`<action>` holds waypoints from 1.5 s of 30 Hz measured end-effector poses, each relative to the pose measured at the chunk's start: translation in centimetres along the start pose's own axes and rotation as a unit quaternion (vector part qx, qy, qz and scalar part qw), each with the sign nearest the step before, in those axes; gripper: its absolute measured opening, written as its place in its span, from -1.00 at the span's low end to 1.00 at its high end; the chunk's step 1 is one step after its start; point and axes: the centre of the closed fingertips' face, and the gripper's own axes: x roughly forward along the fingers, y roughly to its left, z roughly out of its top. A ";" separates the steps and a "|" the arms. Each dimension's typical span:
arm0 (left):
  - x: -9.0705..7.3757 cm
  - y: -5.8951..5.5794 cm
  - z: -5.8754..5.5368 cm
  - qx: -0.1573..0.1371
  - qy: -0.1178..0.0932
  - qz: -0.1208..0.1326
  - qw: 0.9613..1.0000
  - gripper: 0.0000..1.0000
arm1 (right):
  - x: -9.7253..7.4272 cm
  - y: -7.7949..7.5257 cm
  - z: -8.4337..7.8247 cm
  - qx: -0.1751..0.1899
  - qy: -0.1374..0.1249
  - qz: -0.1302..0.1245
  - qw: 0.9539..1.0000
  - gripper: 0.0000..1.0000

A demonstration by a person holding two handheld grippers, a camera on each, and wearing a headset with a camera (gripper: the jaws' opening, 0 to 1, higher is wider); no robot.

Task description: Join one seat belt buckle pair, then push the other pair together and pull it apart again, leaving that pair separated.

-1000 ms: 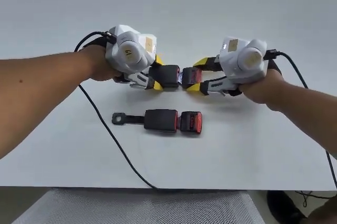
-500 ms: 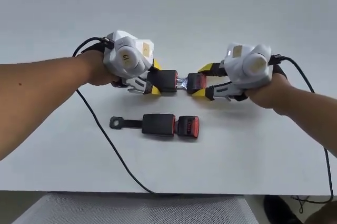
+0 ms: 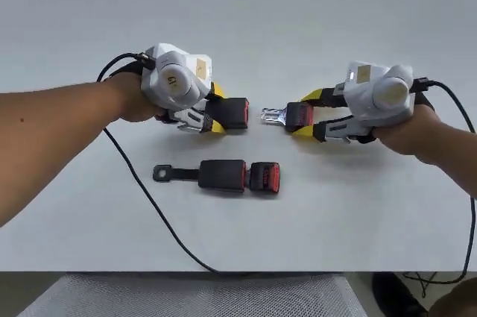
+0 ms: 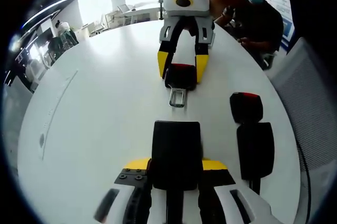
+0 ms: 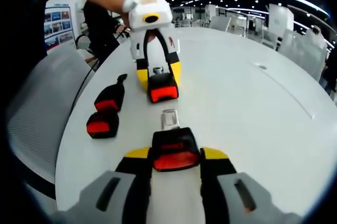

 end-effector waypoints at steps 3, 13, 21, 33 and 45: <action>0.0 0.0 0.0 -0.001 -0.001 0.000 1.000 -0.31 | -0.7 -0.3 -0.6 0.002 0.003 -0.003 1.000 -0.30; 0.0 0.1 -0.1 -0.001 0.001 0.000 1.000 -0.31 | -3.6 -1.8 -2.8 0.015 0.024 -0.002 1.000 -0.29; 0.0 0.2 -0.1 -0.006 -0.002 0.001 1.000 -0.30 | -5.2 -2.8 -3.9 0.021 0.033 0.000 0.999 -0.29; 0.1 0.1 0.0 -0.009 -0.003 0.003 1.000 -0.30 | -5.9 -3.4 -4.7 0.013 0.045 0.006 0.999 -0.28; 0.2 -0.1 0.4 -0.002 0.005 0.003 1.000 -0.31 | -6.4 -3.4 -5.3 0.057 0.047 -0.017 0.997 -0.04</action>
